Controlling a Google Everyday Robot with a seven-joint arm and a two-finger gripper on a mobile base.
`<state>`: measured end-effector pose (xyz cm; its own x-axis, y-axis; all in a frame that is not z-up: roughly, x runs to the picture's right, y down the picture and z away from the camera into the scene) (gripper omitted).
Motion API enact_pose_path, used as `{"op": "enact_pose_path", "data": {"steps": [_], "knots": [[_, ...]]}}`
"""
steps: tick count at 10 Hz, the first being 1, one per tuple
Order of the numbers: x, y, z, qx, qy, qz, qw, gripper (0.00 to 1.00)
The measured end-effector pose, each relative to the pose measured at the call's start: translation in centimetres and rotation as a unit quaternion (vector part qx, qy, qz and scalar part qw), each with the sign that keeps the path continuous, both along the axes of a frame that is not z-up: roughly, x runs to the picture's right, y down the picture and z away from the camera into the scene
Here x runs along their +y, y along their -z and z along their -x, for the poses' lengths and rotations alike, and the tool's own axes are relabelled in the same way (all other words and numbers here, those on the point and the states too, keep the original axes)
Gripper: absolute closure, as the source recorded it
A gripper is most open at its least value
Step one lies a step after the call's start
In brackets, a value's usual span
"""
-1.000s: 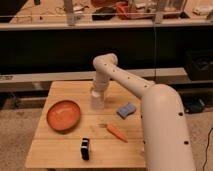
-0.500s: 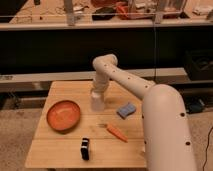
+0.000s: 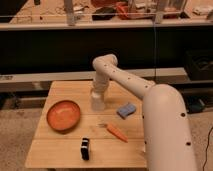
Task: Place the ceramic cup over the eraser
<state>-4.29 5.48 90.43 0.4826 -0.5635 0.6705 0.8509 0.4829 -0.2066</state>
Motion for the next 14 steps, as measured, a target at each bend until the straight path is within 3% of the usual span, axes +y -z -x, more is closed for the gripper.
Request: {"op": "enact_pose_path", "data": {"steps": [14], "knots": [[0.34,0.29,-0.10,-0.003,0.007,0.000,1.0000,0.94]]}}
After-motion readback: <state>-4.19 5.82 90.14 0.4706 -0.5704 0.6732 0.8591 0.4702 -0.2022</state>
